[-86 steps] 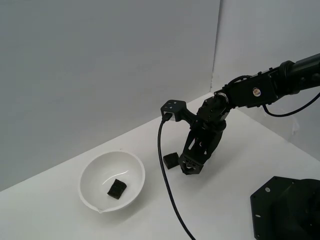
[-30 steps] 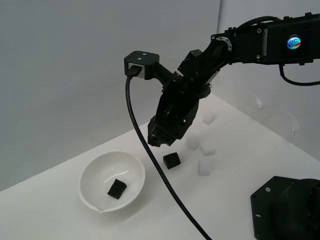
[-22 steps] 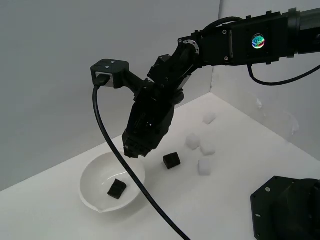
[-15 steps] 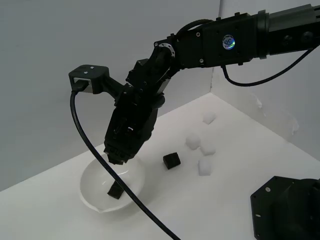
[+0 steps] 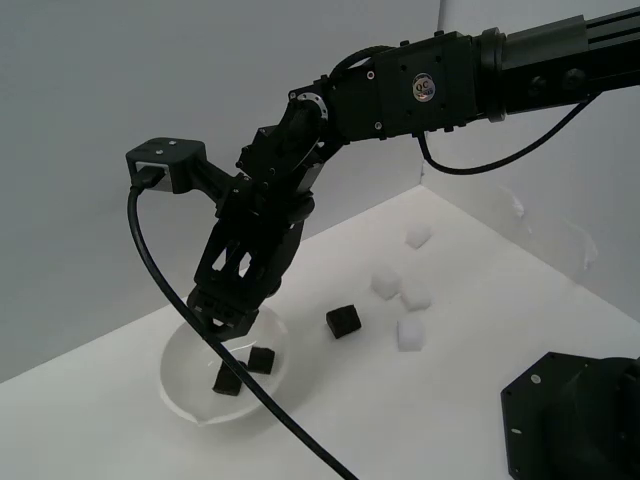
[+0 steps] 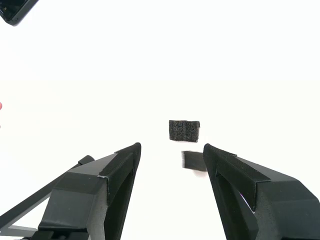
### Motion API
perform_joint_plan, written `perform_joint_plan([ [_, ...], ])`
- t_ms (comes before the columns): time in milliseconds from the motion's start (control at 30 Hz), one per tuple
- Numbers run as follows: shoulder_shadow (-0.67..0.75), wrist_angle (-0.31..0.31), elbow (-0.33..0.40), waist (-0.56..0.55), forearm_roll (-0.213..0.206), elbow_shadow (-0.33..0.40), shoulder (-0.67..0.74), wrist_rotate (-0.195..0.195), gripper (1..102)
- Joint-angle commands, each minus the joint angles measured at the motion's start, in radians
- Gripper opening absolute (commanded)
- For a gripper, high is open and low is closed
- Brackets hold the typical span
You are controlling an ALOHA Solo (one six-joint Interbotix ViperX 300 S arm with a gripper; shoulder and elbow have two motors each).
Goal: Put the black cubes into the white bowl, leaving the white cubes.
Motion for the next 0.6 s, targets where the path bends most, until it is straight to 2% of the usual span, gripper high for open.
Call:
perform_joint_plan([
  [0, 0.023, 0.006, -0.023, -0.014, -0.02, -0.029, 0.017, 0.003, 70],
  [267, 0.058, 0.014, 0.014, 0.028, 0.0, 0.009, 0.051, 0.005, 70],
  [567, 0.143, 0.025, 0.127, 0.166, 0.072, 0.121, 0.135, 0.012, 70],
])
